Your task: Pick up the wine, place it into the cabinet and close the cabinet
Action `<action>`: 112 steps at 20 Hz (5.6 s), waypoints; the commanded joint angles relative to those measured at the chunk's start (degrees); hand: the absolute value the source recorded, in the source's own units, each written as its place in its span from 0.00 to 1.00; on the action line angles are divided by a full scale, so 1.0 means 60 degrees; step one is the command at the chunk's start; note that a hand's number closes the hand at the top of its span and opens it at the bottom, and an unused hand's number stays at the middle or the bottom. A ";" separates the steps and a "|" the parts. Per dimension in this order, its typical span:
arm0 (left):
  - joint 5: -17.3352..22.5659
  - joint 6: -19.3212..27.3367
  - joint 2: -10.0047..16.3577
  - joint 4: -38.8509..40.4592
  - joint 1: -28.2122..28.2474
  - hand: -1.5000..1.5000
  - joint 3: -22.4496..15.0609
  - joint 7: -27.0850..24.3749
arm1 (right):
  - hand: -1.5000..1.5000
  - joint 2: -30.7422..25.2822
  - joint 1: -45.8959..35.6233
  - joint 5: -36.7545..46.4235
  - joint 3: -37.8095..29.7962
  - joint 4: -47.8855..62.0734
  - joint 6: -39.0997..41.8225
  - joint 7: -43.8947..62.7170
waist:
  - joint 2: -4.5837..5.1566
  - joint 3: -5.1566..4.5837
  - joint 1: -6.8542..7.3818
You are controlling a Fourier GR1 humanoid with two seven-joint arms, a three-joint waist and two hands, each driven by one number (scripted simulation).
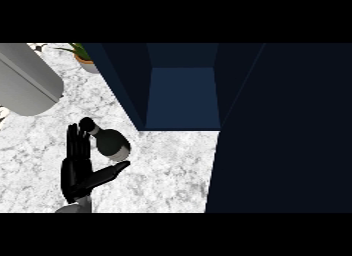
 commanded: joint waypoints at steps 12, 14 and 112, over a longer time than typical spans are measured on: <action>0.0535 -0.0358 -0.0138 0.1515 -0.1194 0.00 0.0236 -0.0387 | 0.00 -0.0228 0.0200 -0.0718 -0.0617 -0.1182 0.0212 0.0286 | 0.0004 0.0001 -0.0014; 0.0543 -0.0611 -0.0082 0.1798 -0.1022 0.00 0.0457 -0.0786 | 0.00 -0.0029 -0.0303 0.0073 -0.0098 -0.1286 -0.0285 0.1051 | -0.0001 -0.0003 0.0010; 0.0094 0.3898 -0.0142 -0.1973 -0.5559 1.00 -0.4717 0.3660 | 0.00 0.0479 0.0756 -0.0109 -0.0417 -0.0584 0.0694 -0.0565 | 0.0007 0.0003 -0.0068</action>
